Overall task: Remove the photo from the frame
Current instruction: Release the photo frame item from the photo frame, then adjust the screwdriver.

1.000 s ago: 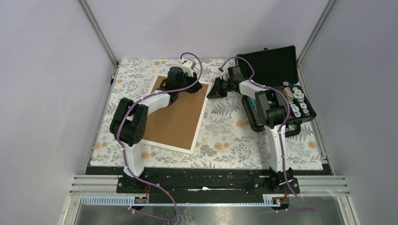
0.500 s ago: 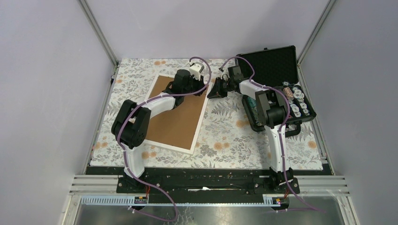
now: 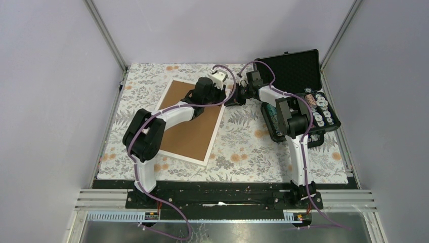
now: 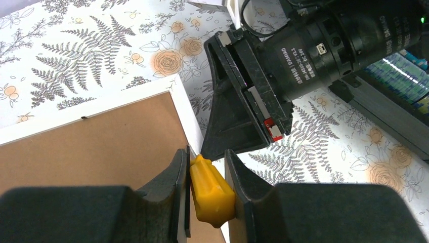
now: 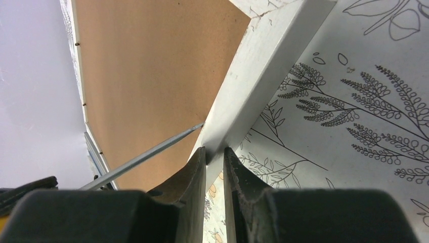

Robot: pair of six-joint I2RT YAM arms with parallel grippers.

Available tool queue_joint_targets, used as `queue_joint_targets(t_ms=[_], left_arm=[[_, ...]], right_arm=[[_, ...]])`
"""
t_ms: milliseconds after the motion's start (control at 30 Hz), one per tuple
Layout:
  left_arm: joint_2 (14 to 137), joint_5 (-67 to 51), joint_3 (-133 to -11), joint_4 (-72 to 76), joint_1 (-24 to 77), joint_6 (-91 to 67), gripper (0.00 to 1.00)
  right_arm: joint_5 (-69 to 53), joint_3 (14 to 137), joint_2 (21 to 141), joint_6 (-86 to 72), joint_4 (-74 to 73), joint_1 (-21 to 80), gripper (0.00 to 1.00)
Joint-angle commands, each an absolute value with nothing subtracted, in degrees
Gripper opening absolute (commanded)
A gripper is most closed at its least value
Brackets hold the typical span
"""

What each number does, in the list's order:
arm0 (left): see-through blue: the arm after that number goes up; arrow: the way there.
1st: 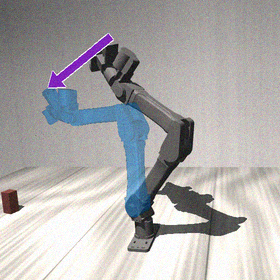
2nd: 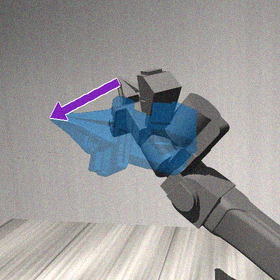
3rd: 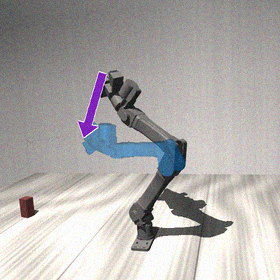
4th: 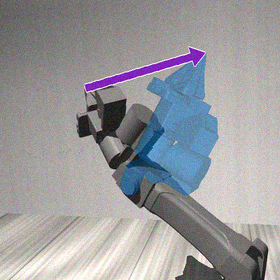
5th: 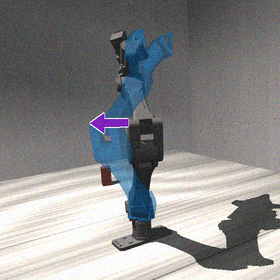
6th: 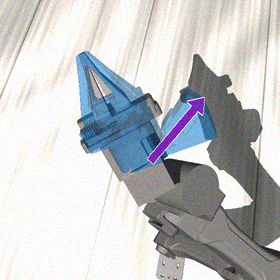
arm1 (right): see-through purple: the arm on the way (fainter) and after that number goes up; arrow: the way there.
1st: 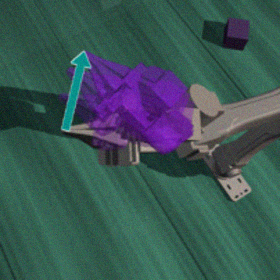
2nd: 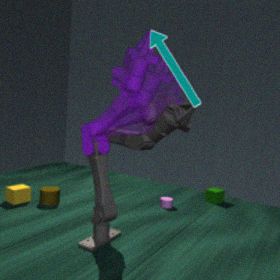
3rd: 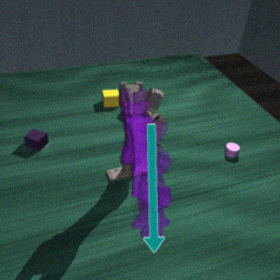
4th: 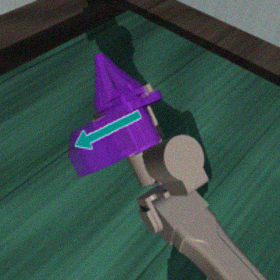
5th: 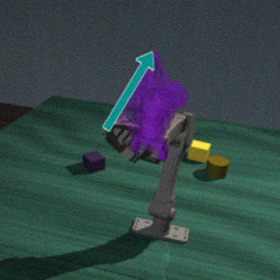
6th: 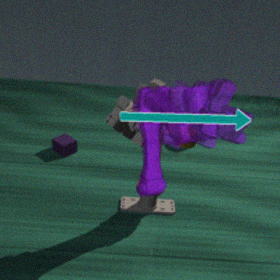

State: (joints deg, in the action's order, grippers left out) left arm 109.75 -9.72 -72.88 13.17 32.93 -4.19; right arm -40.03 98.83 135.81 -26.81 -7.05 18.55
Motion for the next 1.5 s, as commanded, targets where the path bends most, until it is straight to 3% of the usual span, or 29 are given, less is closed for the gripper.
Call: queue_joint_targets(t_ms=[0,367,700,833,1200,1467], left_arm=[[114.39,-43.16,-71.50,0.24,49.08,-19.08,0.00],[115.14,-37.31,-75.35,-7.16,49.68,-17.41,0.00],[112.65,-39.90,-80.35,-3.11,33.19,-23.89,0.00],[113.21,-41.74,-84.60,-0.60,25.59,-26.91,0.00],[108.31,-47.68,-82.30,0.09,11.84,-30.38,0.00],[102.52,-54.46,-74.41,-0.88,6.54,-30.79,0.00]], right_arm=[[-36.47,100.03,140.67,-26.73,1.98,22.50,0.20],[-36.56,99.09,139.53,-25.94,1.91,22.04,0.21],[-36.21,97.99,136.23,-21.48,-2.12,20.00,0.24],[-36.35,98.19,135.29,-21.43,-2.58,19.41,0.28],[-39.84,97.04,128.47,-18.03,-6.38,18.33,0.53],[-46.64,92.10,120.73,-15.57,-6.50,18.72,0.58]])
